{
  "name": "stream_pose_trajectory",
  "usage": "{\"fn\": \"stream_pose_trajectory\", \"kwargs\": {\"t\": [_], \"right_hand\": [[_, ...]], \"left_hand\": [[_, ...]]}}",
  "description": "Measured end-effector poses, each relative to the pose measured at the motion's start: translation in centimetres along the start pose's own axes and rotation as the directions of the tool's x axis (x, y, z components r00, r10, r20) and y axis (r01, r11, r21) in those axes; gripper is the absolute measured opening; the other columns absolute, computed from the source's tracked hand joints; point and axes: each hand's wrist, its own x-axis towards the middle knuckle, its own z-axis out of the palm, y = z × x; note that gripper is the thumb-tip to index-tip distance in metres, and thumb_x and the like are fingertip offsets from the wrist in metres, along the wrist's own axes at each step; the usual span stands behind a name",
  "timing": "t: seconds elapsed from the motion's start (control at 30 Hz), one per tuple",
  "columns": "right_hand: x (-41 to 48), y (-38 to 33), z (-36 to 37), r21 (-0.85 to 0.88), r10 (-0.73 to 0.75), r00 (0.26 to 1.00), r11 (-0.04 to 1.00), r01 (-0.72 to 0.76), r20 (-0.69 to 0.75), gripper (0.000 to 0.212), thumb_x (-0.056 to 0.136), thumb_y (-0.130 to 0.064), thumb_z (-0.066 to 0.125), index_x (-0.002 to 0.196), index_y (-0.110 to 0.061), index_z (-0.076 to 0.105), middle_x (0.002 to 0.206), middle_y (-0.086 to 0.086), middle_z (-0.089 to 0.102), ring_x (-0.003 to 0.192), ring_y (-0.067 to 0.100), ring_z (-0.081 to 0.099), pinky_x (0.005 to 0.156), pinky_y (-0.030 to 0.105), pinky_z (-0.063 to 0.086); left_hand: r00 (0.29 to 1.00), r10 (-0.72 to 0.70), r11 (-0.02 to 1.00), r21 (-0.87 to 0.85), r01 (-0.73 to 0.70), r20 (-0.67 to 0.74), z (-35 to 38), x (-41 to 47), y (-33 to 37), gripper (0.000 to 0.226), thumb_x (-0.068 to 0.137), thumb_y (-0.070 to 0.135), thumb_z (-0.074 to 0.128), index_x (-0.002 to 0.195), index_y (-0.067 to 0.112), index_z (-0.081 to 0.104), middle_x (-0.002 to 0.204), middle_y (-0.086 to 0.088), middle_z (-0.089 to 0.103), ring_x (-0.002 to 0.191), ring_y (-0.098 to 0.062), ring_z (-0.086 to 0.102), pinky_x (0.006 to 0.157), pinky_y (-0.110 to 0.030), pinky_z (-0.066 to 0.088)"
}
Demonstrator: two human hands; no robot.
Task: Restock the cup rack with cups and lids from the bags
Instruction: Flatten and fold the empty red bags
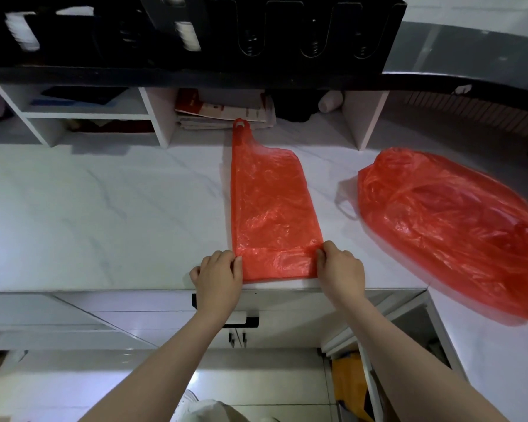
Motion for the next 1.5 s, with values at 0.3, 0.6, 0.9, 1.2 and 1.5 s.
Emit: {"fn": "stream_pose_trajectory", "kwargs": {"t": [0.3, 0.6, 0.9, 1.2, 1.5], "right_hand": [[0.2, -0.2, 0.4, -0.059, -0.014, 1.000, 0.998, 0.013, -0.023, 0.017, 0.099, -0.025, 0.037, 0.083, -0.018, 0.040, 0.061, -0.003, 0.039, 0.058, 0.026, 0.036, 0.062, 0.035, 0.025], [0.1, -0.3, 0.5, -0.067, -0.031, 0.998, 0.997, 0.027, -0.054, 0.022, 0.099, -0.027, 0.035, 0.092, -0.013, 0.050, 0.074, 0.007, 0.061, 0.070, 0.031, 0.053, 0.066, 0.037, 0.026], [-0.4, -0.1, 0.1, 0.102, 0.010, 0.999, 0.995, -0.005, -0.049, 0.046, 0.096, -0.027, 0.043, 0.140, -0.018, 0.033, 0.143, 0.012, 0.038, 0.126, 0.033, 0.039, 0.099, 0.046, 0.038], [-1.7, 0.8, 1.2, -0.208, -0.381, 0.852, 0.858, 0.470, 0.359, 0.087, 0.083, -0.077, 0.002, 0.151, -0.024, -0.011, 0.156, -0.003, -0.019, 0.142, 0.018, -0.022, 0.114, 0.042, -0.015], [-2.2, 2.4, 0.1, -0.181, -0.375, 0.861, 0.873, 0.452, 0.344, 0.085, 0.090, -0.061, 0.043, 0.151, -0.033, -0.010, 0.157, 0.002, -0.017, 0.145, 0.024, -0.016, 0.115, 0.038, -0.008]], "left_hand": [[1.000, 0.010, 0.998, 0.067, -0.008, -0.021, -0.4, 0.2, 0.7, 0.014, 0.092, 0.030, 0.056, 0.101, 0.019, 0.056, 0.080, 0.004, 0.061, 0.090, -0.022, 0.054, 0.079, -0.033, 0.018], [0.691, 0.526, 0.654, 0.284, -0.701, 0.495, 2.5, 0.1, 1.4, 0.066, 0.087, 0.065, 0.005, 0.143, 0.038, -0.019, 0.157, 0.004, -0.014, 0.144, -0.026, -0.019, 0.109, -0.041, -0.024], [0.690, 0.511, 0.644, 0.303, -0.702, 0.512, 3.0, 0.4, 1.0, 0.074, 0.087, 0.069, 0.022, 0.138, 0.044, -0.025, 0.159, 0.001, -0.012, 0.145, -0.031, -0.010, 0.115, -0.045, -0.010], [0.683, 0.516, 0.636, 0.303, -0.710, 0.517, 2.7, 0.4, 1.1, 0.086, 0.087, 0.067, 0.038, 0.141, 0.038, -0.023, 0.159, 0.002, -0.014, 0.145, -0.028, -0.011, 0.112, -0.042, -0.014], [0.723, 0.487, 0.695, 0.284, -0.661, 0.490, 1.5, 0.2, -1.0, 0.083, 0.094, 0.053, 0.039, 0.149, 0.017, -0.013, 0.157, -0.002, -0.015, 0.146, -0.018, -0.010, 0.113, -0.027, -0.016]]}}
